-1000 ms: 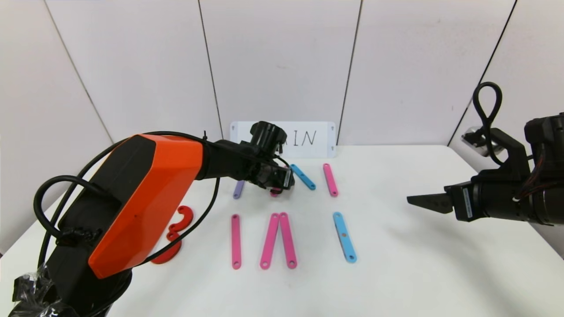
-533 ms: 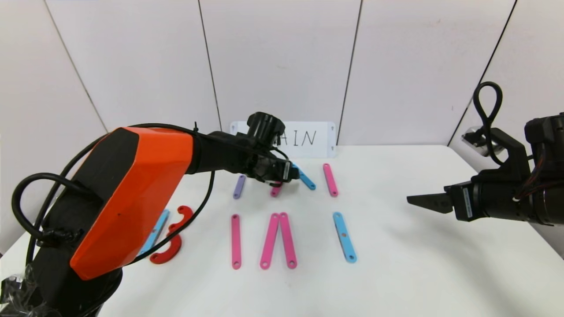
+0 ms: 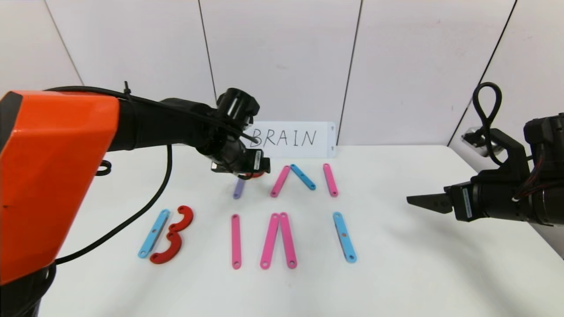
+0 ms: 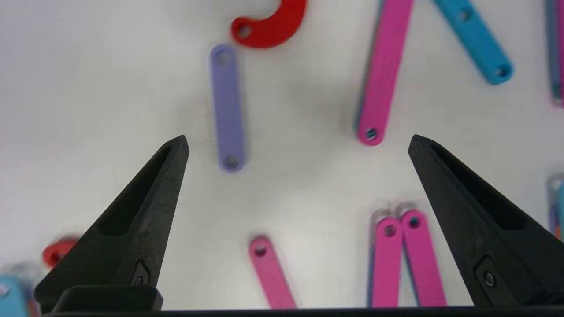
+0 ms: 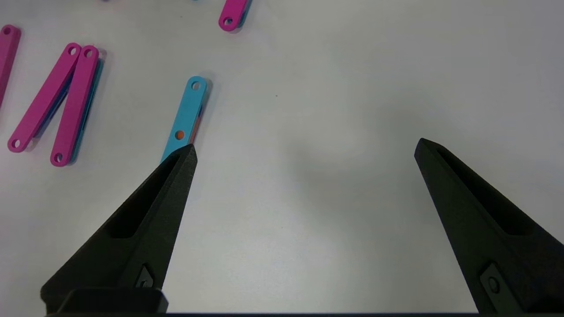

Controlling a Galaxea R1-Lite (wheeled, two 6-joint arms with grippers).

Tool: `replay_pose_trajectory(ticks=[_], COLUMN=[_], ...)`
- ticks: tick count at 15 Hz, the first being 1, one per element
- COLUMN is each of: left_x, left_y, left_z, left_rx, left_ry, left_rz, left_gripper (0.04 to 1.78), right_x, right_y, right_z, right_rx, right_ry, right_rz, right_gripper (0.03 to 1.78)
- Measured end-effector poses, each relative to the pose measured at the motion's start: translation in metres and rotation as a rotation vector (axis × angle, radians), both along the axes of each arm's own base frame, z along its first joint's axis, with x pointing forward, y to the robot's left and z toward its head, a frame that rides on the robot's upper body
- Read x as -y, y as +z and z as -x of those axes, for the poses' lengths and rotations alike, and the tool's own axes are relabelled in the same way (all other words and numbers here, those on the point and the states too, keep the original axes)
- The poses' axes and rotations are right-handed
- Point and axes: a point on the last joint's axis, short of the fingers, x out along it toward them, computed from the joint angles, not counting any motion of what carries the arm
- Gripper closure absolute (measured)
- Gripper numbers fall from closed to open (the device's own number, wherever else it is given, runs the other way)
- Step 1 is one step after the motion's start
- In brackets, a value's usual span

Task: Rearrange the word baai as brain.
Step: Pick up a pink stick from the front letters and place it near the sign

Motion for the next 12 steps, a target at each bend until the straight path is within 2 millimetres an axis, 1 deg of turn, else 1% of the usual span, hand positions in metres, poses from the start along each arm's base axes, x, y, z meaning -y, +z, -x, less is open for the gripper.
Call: replay_pose_trajectory(ticks=[2,6,10,12], left_x=[-0.008,-0.014,-0.014,-0.013], left_y=[-0.003,-0.02,-0.018,-0.019], left_z=[0.016,0.047,0.078,0.089], left_rx=[-0.029,-0.105,-0.135,-0.147], left_ry=[0.097,0.234,0.257,0.244], left_rz=[-0.042,-0.061,-0.032,-0.027], left_gripper=[0.07,0.07,0.07,0.07], right_x=[0.0,0.0,-0.002,-0.002], right_y=[-0.001,-0.001,-0.002,-0.002], right_z=[0.0,0.0,0.002,0.002], right_rx=[-0.001,-0.002,-0.005,-0.004], right_ry=[0.0,-0.001,0.009,0.011], right_rz=[0.001,0.0,0.002,0.002], right_gripper=[0.08,0.08,0.08,0.08])
